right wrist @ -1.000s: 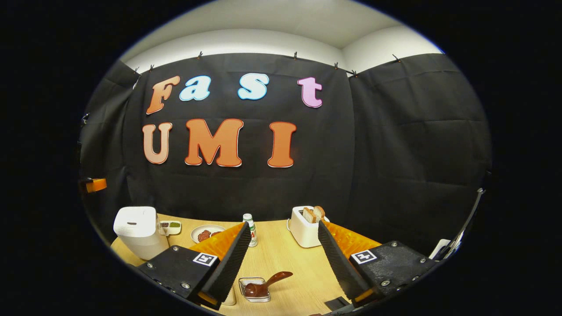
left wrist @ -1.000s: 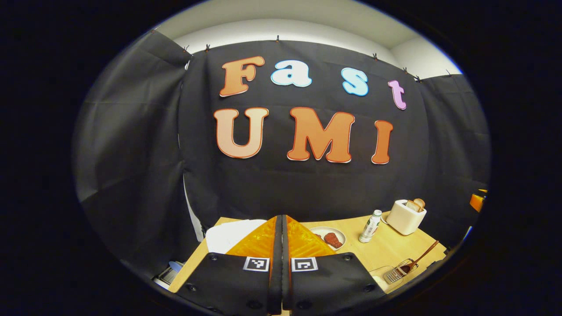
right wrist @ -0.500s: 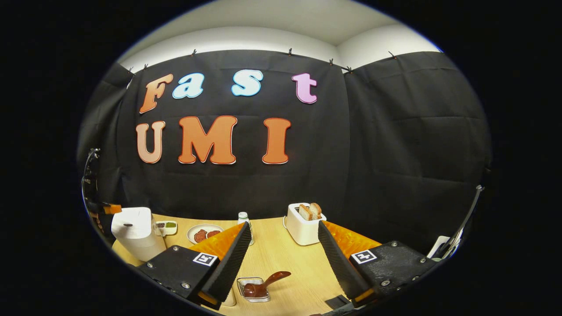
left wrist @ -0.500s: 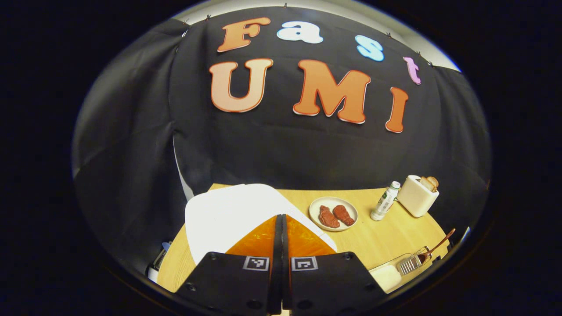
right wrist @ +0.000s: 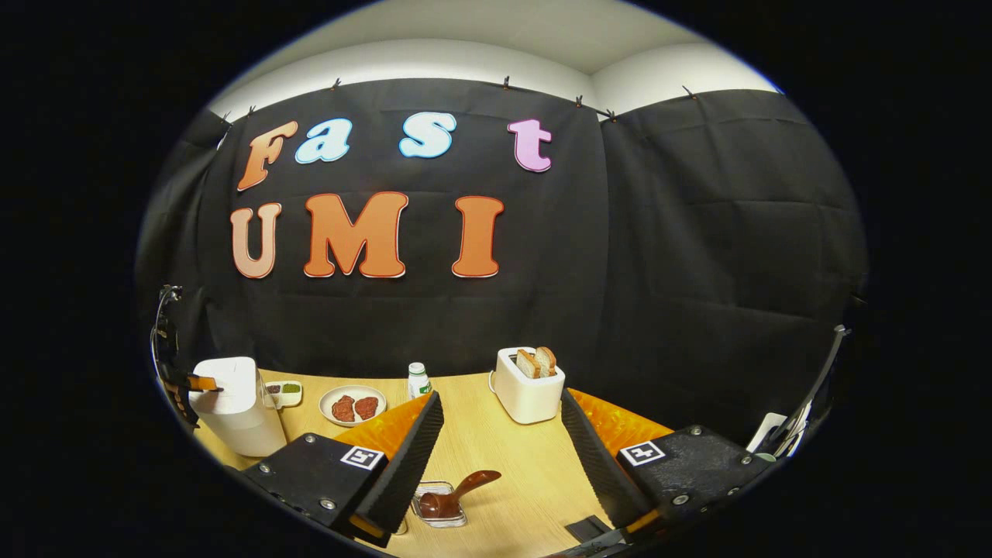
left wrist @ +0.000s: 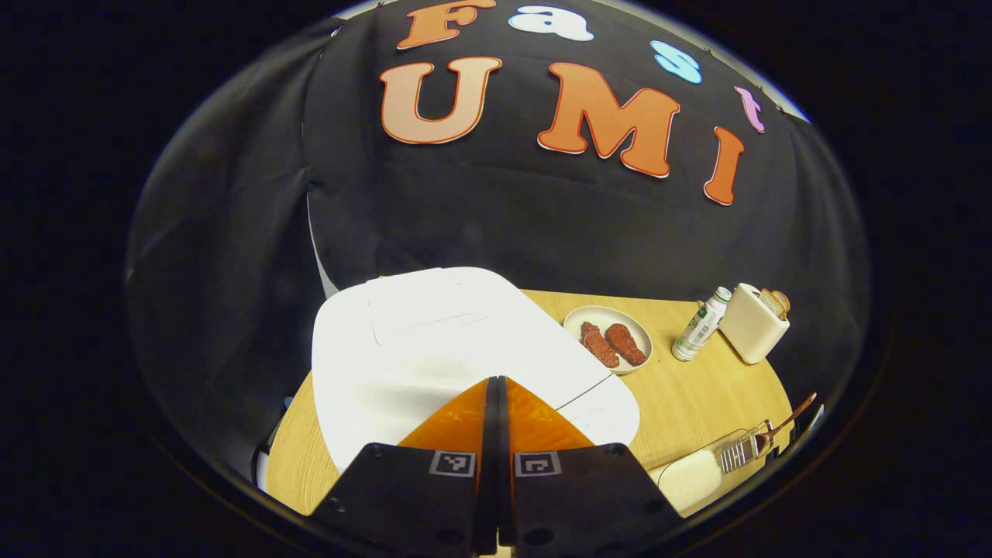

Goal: Close the left gripper, press the button to open the rice cooker; take a wooden spoon from the chopstick holder with the right hand, scoop a spoonful of rice and pour it into the rice cooker, then put the wooden spoon back into the chopstick holder.

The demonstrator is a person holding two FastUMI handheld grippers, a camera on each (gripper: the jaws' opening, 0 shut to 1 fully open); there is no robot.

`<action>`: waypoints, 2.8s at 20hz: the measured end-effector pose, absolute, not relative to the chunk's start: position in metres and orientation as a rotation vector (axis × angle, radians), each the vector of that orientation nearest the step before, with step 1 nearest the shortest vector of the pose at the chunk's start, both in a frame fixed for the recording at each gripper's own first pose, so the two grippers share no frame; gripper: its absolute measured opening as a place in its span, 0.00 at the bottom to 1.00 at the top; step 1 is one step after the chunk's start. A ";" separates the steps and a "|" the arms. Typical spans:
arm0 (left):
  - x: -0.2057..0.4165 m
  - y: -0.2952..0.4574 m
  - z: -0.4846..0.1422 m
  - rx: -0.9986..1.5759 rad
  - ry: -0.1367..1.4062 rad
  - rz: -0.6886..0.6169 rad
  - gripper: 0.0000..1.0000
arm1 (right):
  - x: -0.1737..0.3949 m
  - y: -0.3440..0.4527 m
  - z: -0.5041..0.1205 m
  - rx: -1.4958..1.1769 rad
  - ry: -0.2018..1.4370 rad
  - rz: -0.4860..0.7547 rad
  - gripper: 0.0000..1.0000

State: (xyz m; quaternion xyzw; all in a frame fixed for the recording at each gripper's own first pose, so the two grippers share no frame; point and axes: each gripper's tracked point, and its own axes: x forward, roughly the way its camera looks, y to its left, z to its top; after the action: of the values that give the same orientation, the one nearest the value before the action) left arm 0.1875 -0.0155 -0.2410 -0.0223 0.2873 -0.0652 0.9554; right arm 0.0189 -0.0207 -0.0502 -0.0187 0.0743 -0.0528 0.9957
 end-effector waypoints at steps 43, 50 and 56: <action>0.041 0.031 0.028 -0.009 0.068 0.024 0.11 | 0.078 -0.013 -0.216 0.346 0.394 0.038 0.95; 0.025 0.049 0.031 -0.002 0.052 0.073 0.36 | 0.078 0.004 -0.255 0.496 0.477 0.057 0.94; 0.018 0.050 0.032 -0.015 0.052 0.071 0.70 | 0.077 0.025 -0.269 0.654 0.535 0.087 0.69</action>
State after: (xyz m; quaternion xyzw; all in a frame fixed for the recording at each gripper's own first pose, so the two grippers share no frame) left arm 0.0182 0.0501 0.0322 -0.0073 0.0261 0.0357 0.9990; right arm 0.0771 0.0250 -0.2695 0.3171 0.2596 0.0420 0.9112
